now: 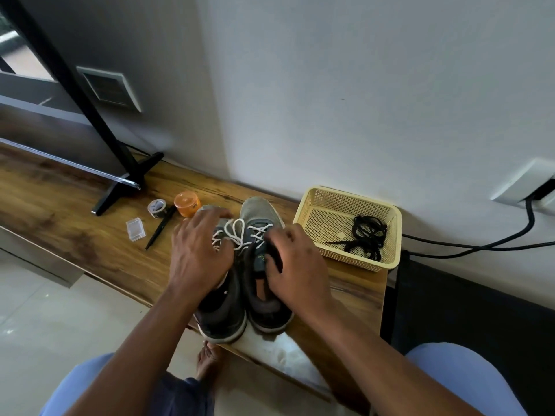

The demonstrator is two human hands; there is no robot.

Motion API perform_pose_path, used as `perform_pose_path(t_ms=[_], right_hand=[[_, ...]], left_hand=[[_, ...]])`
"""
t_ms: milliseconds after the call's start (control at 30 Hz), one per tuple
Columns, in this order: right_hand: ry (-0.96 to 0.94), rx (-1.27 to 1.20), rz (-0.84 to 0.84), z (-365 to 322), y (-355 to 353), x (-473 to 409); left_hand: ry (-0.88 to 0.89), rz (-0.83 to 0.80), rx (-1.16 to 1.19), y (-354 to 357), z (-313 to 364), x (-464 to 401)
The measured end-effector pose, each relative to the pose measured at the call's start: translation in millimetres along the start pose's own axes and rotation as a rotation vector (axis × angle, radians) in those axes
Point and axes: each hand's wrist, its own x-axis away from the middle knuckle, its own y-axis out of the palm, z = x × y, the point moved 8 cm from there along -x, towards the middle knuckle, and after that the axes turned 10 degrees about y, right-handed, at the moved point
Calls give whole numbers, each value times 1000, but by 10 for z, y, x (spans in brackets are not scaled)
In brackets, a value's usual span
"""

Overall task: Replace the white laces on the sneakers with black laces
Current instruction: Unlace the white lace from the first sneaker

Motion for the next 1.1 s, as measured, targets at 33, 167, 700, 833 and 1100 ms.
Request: perform_pose_path(t_ms=[33, 167, 700, 833, 1100], right_hand=[[-34, 37, 0, -58, 22, -1], [-22, 67, -29, -97, 130, -66], [81, -234, 170, -74, 53, -179], [301, -463, 192, 192, 28, -193], [-72, 79, 6, -273, 111, -133]], left_hand=[[79, -41, 34, 21, 58, -2], [240, -211, -16, 172, 150, 68], [46, -169, -4, 179, -144, 96], [19, -156, 2, 168, -145, 86], [-1, -194, 90, 109, -118, 87]])
